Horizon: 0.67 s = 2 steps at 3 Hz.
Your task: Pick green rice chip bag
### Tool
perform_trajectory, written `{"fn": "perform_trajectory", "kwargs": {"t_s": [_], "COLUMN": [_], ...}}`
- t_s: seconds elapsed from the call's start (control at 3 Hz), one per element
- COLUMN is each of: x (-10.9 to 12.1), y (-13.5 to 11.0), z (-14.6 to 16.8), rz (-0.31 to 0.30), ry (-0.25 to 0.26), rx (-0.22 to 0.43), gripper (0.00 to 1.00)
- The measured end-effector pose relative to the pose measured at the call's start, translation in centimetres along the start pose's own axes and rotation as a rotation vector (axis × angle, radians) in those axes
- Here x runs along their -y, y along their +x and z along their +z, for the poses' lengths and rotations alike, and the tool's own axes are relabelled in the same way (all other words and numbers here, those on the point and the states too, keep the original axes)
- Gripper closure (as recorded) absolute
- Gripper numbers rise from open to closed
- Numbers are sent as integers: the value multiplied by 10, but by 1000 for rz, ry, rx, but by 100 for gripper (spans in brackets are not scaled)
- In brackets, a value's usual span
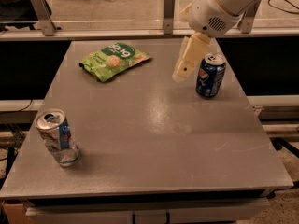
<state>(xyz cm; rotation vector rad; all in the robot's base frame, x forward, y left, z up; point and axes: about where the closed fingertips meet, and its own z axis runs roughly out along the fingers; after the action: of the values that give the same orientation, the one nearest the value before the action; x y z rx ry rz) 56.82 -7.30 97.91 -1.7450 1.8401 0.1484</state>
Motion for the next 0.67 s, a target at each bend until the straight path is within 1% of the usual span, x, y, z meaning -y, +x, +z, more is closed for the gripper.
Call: {"fn": "perform_trajectory", "kwargs": {"t_s": [0.33, 0.67], "x": [11, 25], "y": [-28, -64], "z": [31, 70], "rz": [-36, -64], "ry": [-17, -29], "rx": [61, 140], "gripper": [0, 0]}}
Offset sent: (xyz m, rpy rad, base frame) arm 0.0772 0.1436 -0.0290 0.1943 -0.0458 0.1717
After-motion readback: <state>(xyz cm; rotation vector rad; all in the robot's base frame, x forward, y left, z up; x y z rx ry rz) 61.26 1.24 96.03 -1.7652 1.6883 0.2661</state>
